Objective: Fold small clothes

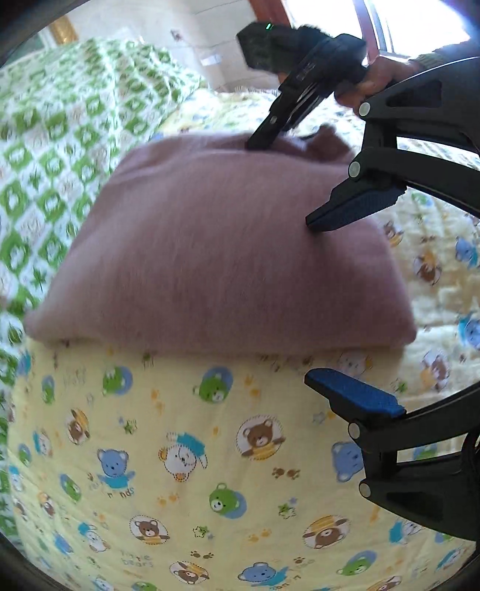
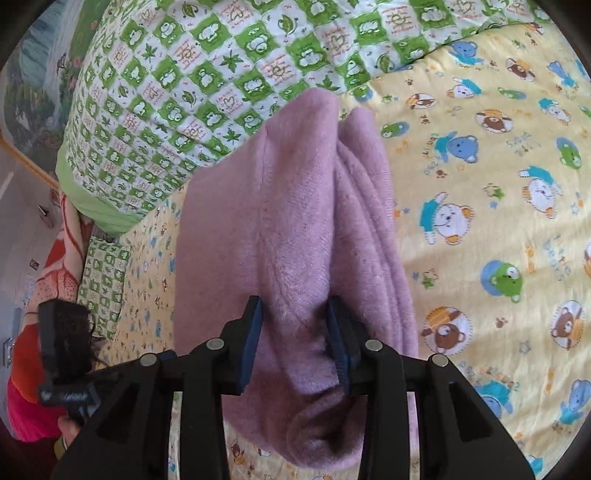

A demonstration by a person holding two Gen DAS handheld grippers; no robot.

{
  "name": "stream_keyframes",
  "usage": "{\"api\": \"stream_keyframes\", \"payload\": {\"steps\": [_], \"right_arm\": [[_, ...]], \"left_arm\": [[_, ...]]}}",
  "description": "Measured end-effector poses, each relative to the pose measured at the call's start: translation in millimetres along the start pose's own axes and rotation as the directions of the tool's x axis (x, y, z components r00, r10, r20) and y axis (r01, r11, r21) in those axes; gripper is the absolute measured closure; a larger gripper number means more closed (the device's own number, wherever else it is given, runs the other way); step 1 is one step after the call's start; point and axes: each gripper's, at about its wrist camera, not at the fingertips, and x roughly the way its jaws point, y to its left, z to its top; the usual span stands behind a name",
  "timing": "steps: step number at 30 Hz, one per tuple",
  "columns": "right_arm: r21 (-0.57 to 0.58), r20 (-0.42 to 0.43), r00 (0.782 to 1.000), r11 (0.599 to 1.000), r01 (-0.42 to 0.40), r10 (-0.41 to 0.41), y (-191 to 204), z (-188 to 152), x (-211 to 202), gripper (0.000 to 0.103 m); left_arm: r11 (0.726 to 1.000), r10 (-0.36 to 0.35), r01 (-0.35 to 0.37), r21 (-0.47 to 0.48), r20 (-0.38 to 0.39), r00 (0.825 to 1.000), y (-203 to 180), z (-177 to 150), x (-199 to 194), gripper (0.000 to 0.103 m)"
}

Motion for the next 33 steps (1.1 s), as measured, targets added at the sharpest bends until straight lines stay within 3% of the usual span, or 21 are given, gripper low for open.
{"api": "stream_keyframes", "payload": {"steps": [1,3,6,8,13,16,20,25,27,28,33], "right_arm": [[-0.004,0.008,1.0,1.0,0.003,-0.003,2,0,0,0.091],[0.004,0.024,1.0,1.0,-0.017,0.016,4,3,-8,0.092],[0.014,0.123,0.989,0.997,-0.079,0.077,10,9,-45,0.093],[0.015,0.149,0.987,0.997,-0.071,0.068,9,9,-60,0.093],[0.091,0.06,0.997,0.994,0.053,-0.059,-32,-10,-31,0.093],[0.135,0.072,0.996,0.99,0.044,-0.054,-47,-16,-20,0.092],[0.174,0.089,0.995,0.985,0.02,-0.036,-47,-16,-24,0.087],[0.095,0.15,0.985,0.993,0.071,-0.085,-24,-6,-43,0.077],[0.097,0.155,0.985,0.993,0.065,-0.079,-24,2,-43,0.052],[0.102,0.157,0.984,0.993,0.065,-0.081,-25,6,-41,0.049],[0.111,0.144,0.987,0.992,0.051,-0.067,-33,19,-23,0.049]], "left_arm": [[1.0,-0.001,0.001,-0.006,-0.004,1.0,3,5,3,0.026],[1.0,-0.009,0.009,0.0,0.002,1.0,2,6,0,0.026],[1.0,-0.016,0.016,0.025,0.012,1.0,-7,9,4,0.025],[1.0,-0.013,0.013,0.027,-0.004,1.0,-4,2,4,0.025],[0.999,0.004,-0.003,0.034,-0.039,0.999,-9,-3,25,0.023],[1.0,0.004,-0.002,0.026,-0.048,0.999,-5,-4,26,0.022],[0.999,0.013,-0.013,0.046,-0.006,1.0,-5,5,9,0.024],[1.0,0.006,-0.006,0.021,0.036,0.999,-3,47,0,0.024],[1.0,-0.002,0.001,0.011,0.037,0.999,-2,66,4,0.024],[1.0,-0.005,0.005,0.01,0.037,0.999,-3,73,6,0.023],[1.0,-0.029,0.028,0.01,0.034,0.999,-13,126,22,0.023]]}}
